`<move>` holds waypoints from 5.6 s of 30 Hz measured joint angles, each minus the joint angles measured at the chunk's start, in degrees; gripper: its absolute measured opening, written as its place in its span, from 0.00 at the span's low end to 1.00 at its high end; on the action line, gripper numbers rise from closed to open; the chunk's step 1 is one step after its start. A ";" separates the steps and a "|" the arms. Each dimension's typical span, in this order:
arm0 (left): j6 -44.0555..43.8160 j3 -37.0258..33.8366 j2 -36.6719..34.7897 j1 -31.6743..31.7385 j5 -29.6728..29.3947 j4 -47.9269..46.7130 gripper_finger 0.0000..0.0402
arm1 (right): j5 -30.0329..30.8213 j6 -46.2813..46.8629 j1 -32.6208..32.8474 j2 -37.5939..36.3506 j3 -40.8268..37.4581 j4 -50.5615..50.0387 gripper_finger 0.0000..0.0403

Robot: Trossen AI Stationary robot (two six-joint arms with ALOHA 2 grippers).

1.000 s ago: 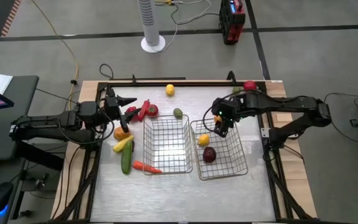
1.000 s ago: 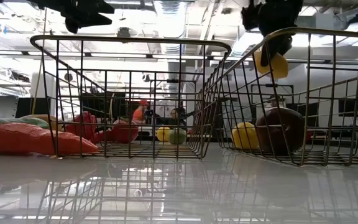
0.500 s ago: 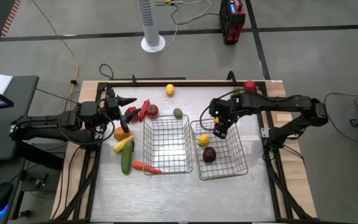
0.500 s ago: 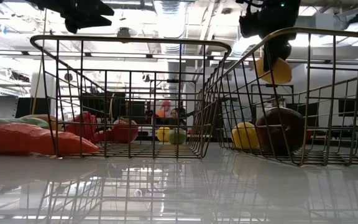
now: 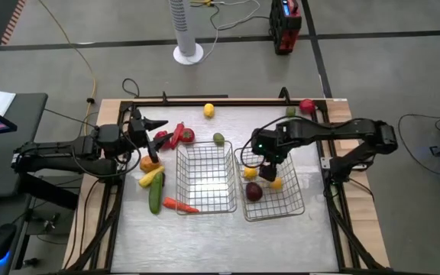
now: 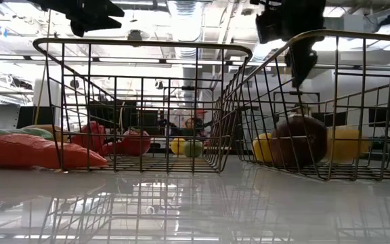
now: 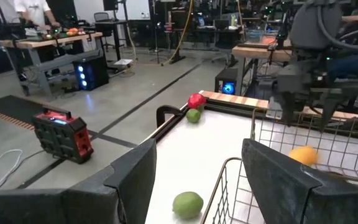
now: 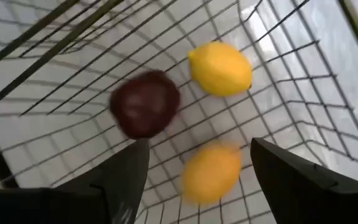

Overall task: Sort produce into baskets
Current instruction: Put the top lime into the right wire basket, then put the top tomato into the right wire basket

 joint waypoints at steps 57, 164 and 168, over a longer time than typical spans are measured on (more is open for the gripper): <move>2.18 0.00 0.04 0.02 -0.84 0.34 0.56 | 17.86 -15.53 -55.90 17.65 1.65 6.45 0.78; 1.76 0.00 0.04 0.02 -2.32 -0.87 0.56 | 27.97 -18.59 -56.45 13.42 4.48 3.85 0.95; 2.75 0.00 0.02 0.01 -2.32 -0.86 0.56 | 28.29 -15.70 -57.75 18.31 5.62 4.11 0.94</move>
